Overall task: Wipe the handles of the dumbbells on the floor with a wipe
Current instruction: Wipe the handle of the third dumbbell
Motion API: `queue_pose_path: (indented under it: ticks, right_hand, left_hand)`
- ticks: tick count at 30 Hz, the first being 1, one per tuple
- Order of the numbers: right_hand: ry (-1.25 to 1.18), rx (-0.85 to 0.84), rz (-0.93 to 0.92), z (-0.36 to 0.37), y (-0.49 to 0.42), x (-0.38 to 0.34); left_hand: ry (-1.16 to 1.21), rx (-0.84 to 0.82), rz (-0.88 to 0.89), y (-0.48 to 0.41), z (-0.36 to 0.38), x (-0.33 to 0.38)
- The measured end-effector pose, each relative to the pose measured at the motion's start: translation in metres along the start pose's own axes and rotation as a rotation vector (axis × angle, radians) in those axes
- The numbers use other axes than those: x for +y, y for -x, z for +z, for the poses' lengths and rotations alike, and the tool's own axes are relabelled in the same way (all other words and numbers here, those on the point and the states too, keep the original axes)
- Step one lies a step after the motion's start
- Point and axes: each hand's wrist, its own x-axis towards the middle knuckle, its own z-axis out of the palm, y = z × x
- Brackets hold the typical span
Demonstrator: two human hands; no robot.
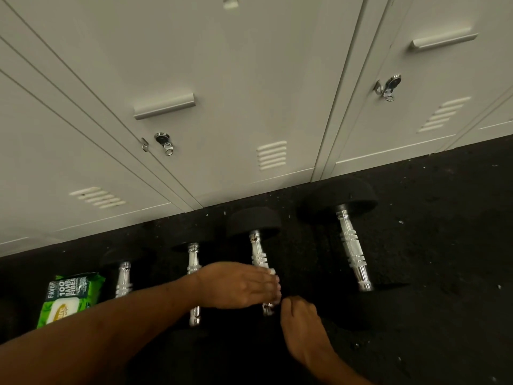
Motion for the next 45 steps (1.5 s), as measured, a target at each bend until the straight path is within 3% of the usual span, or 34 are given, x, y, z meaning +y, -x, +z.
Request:
queue_pose_path:
  ticks: [2, 6, 13, 18, 22, 31, 32, 40, 45]
  right_hand:
    - [0.047, 0.023, -0.050, -0.006, 0.000, -0.002]
    - [-0.008, -0.118, -0.021, -0.008, -0.001, -0.004]
    - [0.122, -0.160, -0.085, -0.008, 0.000, -0.002]
    - [0.118, -0.012, -0.119, -0.007, -0.003, -0.004]
    - [0.137, -0.119, -0.104, -0.002, 0.000, 0.000]
    - [0.089, -0.046, -0.113, -0.001, -0.001, 0.000]
    - [0.141, 0.006, -0.133, 0.001, 0.000, 0.001]
    - [0.178, -0.120, -0.075, -0.007, 0.000, -0.003]
    - [0.132, -0.058, -0.104, -0.004, 0.002, -0.001]
  left_hand:
    - [-0.032, 0.004, -0.036, 0.003, -0.003, -0.021]
    - [-0.104, -0.047, -0.111, 0.003, -0.007, -0.052]
    - [0.036, 0.050, -0.331, 0.002, -0.002, -0.013]
    - [0.136, 0.123, -0.311, 0.000, 0.001, 0.023]
    - [0.171, 0.058, -0.234, -0.001, 0.003, 0.039]
    - [0.083, -0.001, -0.075, 0.002, 0.003, 0.019]
    - [0.058, 0.014, -0.079, 0.003, 0.000, 0.011]
    - [-0.021, -0.023, -0.196, 0.001, -0.011, -0.032]
    - [0.013, 0.013, -0.344, 0.002, -0.004, -0.029]
